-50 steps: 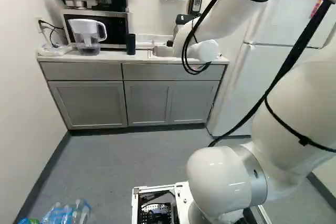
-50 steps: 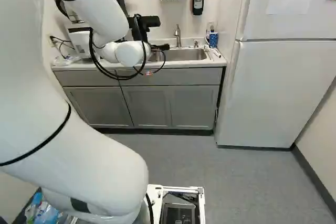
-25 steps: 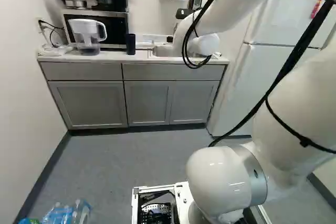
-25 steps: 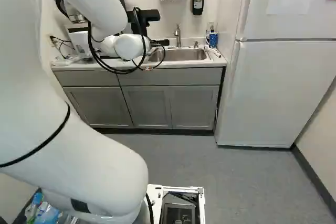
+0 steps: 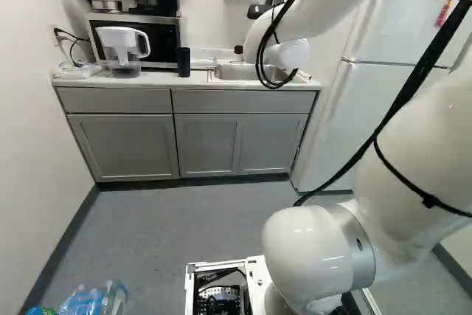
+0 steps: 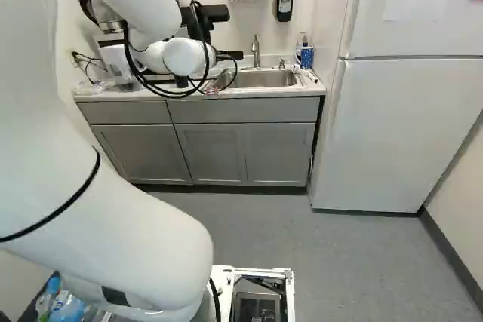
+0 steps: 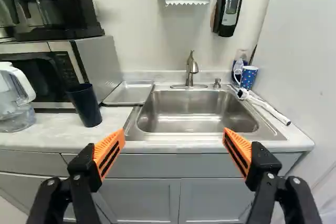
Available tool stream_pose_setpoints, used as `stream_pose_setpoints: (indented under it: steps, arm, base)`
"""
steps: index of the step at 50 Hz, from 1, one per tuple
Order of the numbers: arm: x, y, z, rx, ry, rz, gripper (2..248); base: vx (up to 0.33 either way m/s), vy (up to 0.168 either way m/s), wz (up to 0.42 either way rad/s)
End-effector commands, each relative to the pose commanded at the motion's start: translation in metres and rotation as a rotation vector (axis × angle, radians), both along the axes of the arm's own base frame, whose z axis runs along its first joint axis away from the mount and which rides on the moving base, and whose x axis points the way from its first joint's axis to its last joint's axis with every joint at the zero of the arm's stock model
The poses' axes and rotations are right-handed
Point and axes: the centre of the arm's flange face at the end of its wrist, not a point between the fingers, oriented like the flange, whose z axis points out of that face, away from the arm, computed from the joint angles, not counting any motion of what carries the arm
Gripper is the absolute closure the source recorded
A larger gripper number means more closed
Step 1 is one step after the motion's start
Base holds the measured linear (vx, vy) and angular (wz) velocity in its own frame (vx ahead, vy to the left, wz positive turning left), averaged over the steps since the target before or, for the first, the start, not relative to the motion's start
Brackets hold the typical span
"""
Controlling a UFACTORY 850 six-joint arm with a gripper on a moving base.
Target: Rinse the cup and place it in the tray
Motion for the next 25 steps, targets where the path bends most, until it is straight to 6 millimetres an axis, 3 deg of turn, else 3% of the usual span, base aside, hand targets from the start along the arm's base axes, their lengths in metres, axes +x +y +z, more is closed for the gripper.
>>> stream_pose_setpoints:
  steps: [25]
  arm:
    - [0.007, 0.000, 0.023, 0.000, -0.003, 0.000, 3]
  base:
    - [0.000, 0.000, 0.000]
